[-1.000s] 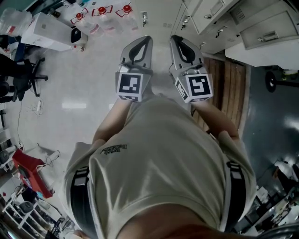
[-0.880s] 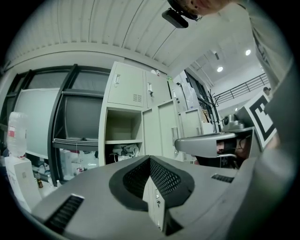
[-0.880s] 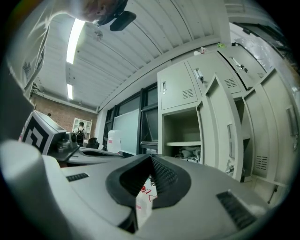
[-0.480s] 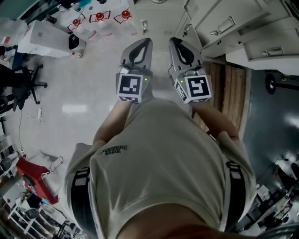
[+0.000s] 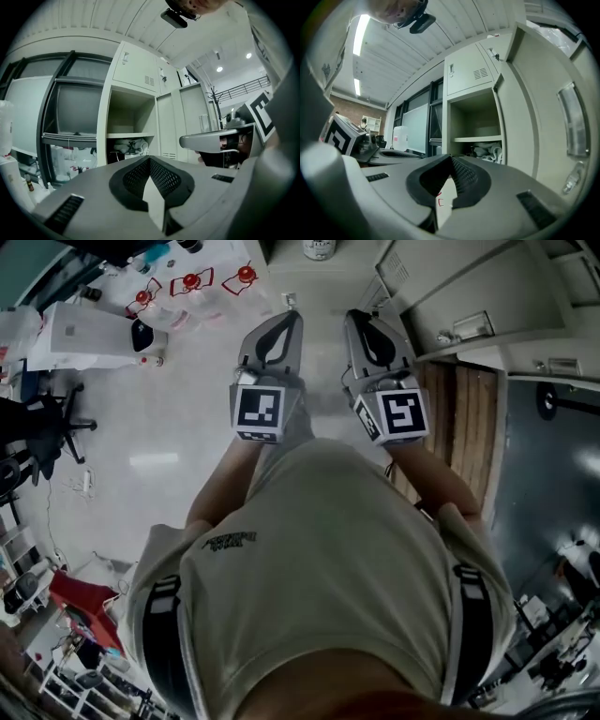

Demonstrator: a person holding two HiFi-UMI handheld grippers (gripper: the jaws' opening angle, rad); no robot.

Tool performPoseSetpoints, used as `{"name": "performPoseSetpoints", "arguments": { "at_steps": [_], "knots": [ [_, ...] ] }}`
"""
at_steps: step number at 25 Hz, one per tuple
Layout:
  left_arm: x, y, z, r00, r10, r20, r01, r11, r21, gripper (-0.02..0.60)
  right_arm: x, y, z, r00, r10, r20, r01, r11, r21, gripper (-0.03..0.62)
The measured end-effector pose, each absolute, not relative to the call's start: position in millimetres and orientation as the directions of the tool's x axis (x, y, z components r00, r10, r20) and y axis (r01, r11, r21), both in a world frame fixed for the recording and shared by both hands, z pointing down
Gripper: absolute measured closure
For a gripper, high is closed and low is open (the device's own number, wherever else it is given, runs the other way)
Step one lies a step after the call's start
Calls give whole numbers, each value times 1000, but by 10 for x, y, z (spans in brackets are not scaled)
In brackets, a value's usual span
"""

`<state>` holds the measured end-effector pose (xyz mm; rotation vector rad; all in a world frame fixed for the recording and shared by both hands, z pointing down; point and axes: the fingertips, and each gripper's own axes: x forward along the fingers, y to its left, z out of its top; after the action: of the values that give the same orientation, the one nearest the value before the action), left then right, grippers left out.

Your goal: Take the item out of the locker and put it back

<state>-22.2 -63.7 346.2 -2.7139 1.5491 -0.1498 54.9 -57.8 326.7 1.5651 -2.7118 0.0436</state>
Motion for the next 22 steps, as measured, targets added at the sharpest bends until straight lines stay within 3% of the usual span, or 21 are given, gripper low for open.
{"name": "performPoseSetpoints", "arguments": {
  "at_steps": [22],
  "knots": [
    [-490,-1575,3317,620,-781,68,-782,-623,-21,566,74,-1522,3183,-419,-907,38,-908,420,21,591]
  ]
}}
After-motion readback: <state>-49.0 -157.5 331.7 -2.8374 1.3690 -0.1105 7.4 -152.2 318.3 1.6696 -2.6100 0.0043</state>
